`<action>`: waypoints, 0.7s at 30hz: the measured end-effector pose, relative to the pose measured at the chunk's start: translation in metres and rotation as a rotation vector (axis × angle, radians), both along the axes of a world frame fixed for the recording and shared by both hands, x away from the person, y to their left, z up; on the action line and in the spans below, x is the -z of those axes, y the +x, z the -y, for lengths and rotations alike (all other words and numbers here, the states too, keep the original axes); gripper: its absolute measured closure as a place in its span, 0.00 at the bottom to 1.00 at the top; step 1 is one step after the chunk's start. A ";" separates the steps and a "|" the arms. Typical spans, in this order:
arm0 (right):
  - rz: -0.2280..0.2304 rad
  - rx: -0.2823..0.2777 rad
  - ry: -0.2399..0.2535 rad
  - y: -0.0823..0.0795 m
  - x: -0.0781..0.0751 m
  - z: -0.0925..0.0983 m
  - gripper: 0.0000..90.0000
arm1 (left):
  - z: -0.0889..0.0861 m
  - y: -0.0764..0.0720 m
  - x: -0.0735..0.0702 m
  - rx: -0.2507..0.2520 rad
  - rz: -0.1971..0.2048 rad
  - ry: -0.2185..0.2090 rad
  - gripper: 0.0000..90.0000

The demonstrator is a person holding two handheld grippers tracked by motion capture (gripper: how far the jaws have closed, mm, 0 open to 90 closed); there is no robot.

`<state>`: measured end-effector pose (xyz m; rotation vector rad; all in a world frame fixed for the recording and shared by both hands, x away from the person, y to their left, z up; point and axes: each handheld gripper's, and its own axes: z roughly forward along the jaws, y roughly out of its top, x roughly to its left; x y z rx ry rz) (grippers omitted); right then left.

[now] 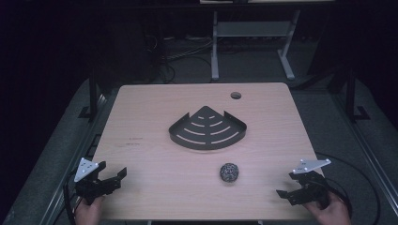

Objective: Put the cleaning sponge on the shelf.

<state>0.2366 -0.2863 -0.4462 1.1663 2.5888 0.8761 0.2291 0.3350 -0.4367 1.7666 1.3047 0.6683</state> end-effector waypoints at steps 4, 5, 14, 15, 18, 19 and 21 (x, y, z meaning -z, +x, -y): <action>0.001 -0.008 -0.018 0.000 0.000 -0.003 0.18 | 0.002 0.000 0.000 0.002 0.002 0.003 0.15; 0.001 -0.008 -0.018 0.000 0.000 -0.003 0.18 | 0.002 0.000 0.000 0.002 0.002 0.003 0.15; 0.000 -0.080 -0.044 0.001 -0.009 -0.025 0.18 | 0.002 -0.001 0.000 0.007 0.007 0.004 0.15; 0.003 -0.089 -0.041 0.001 -0.011 -0.028 0.18 | 0.001 -0.001 0.000 0.007 0.008 0.002 0.15; 0.001 -0.110 -0.037 0.003 -0.012 -0.036 0.18 | 0.001 -0.001 0.000 0.007 0.002 0.000 0.15; 0.003 -0.116 -0.042 0.004 -0.011 -0.038 0.18 | 0.001 -0.001 0.000 0.006 0.004 -0.004 0.15; -0.005 -0.123 -0.048 0.006 -0.011 -0.041 0.18 | 0.001 -0.001 0.000 0.003 0.005 -0.008 0.15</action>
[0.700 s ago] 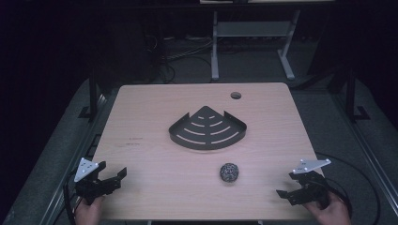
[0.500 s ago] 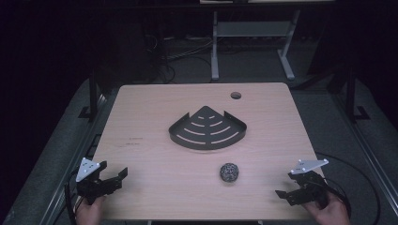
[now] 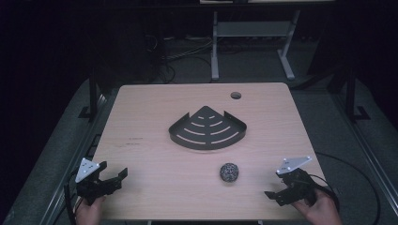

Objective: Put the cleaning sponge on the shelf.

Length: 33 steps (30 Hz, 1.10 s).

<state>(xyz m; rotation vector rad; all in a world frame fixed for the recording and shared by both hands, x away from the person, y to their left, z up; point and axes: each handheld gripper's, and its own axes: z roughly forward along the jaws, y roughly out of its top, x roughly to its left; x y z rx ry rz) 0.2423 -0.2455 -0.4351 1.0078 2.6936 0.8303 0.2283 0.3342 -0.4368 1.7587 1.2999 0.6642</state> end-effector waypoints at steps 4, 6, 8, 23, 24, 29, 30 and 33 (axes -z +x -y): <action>-0.003 -0.027 -0.005 0.003 -0.002 -0.011 0.18 | -0.001 0.000 0.000 0.001 -0.001 0.002 0.15; -0.013 -0.045 -0.013 0.005 -0.003 -0.016 0.18 | -0.001 0.000 0.000 0.003 -0.001 0.007 0.15; -0.014 -0.065 -0.030 0.009 -0.006 -0.024 0.18 | -0.002 -0.001 -0.001 0.003 0.004 0.006 0.15; -0.021 -0.155 -0.070 0.028 -0.016 -0.062 0.17 | -0.003 0.000 -0.001 0.004 0.001 0.001 0.15; -0.024 -0.156 -0.070 0.028 -0.016 -0.064 0.17 | -0.003 0.000 -0.001 0.004 0.001 0.001 0.15; -0.032 -0.173 -0.072 0.032 -0.015 -0.074 0.17 | -0.003 -0.001 -0.001 0.002 -0.004 -0.003 0.15; -0.032 -0.180 -0.071 0.032 -0.015 -0.076 0.17 | -0.003 -0.001 -0.001 0.002 -0.004 -0.003 0.15; -0.036 -0.187 -0.074 0.034 -0.015 -0.080 0.17 | -0.003 0.000 -0.001 0.004 -0.002 -0.004 0.15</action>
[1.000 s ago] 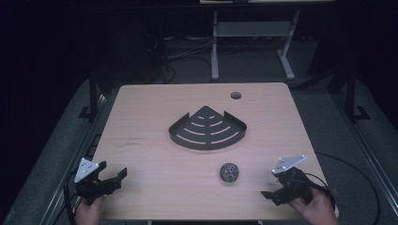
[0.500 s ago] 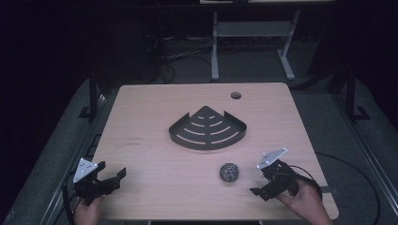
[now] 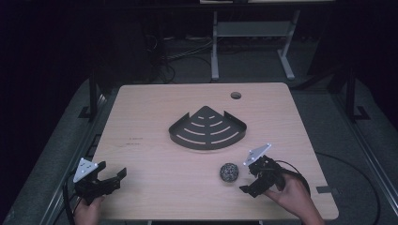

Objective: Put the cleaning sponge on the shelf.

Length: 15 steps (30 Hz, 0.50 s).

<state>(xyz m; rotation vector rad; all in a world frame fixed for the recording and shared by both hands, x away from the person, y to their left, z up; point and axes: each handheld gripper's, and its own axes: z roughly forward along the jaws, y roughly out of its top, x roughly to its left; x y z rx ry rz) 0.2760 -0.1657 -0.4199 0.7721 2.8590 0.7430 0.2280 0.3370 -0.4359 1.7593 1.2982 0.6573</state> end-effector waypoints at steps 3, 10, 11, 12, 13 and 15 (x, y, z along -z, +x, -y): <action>-0.003 -0.006 -0.012 0.002 0.000 -0.005 0.17 | 0.001 0.000 0.000 0.005 -0.004 0.001 0.15; -0.015 -0.025 -0.035 0.009 0.002 -0.016 0.17 | -0.001 0.000 0.000 0.000 -0.003 -0.008 0.15; -0.015 -0.029 -0.036 0.010 0.002 -0.018 0.17 | -0.001 0.000 0.000 0.001 -0.005 -0.007 0.15; -0.014 -0.034 -0.038 0.011 0.002 -0.020 0.17 | -0.001 0.000 0.000 0.003 -0.004 -0.007 0.15; -0.013 -0.036 -0.042 0.012 0.002 -0.021 0.17 | 0.000 0.000 0.000 0.003 -0.003 -0.006 0.15; -0.022 -0.040 -0.038 0.014 0.002 -0.024 0.17 | 0.000 0.000 0.000 0.003 -0.003 -0.006 0.15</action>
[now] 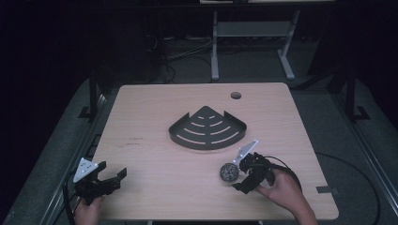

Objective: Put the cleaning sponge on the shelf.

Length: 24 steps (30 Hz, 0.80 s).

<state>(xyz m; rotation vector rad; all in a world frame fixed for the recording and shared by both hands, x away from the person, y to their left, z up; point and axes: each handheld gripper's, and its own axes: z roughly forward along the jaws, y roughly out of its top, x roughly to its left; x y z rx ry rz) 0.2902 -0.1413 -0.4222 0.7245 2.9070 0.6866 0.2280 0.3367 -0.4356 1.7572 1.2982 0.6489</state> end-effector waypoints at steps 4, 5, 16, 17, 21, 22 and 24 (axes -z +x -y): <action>-0.005 -0.011 -0.021 0.004 0.002 -0.008 0.17 | 0.000 0.000 0.000 0.000 0.001 -0.002 0.15; -0.004 -0.013 -0.027 0.005 0.002 -0.009 0.17 | -0.001 0.000 0.000 -0.001 0.001 -0.003 0.15; -0.019 -0.026 -0.051 0.015 0.003 -0.023 0.17 | -0.002 -0.001 -0.001 -0.008 0.004 -0.006 0.15; -0.023 -0.023 -0.061 0.016 0.004 -0.024 0.17 | -0.002 -0.001 -0.001 -0.005 0.004 -0.008 0.15; -0.028 -0.025 -0.066 0.019 0.007 -0.026 0.19 | -0.002 0.000 -0.001 -0.006 0.003 -0.010 0.15; -0.028 -0.025 -0.066 0.019 0.007 -0.026 0.19 | -0.002 0.000 -0.001 -0.006 0.003 -0.010 0.15; -0.028 -0.023 -0.083 0.020 0.007 -0.027 0.19 | -0.002 0.000 -0.001 -0.004 0.002 -0.009 0.15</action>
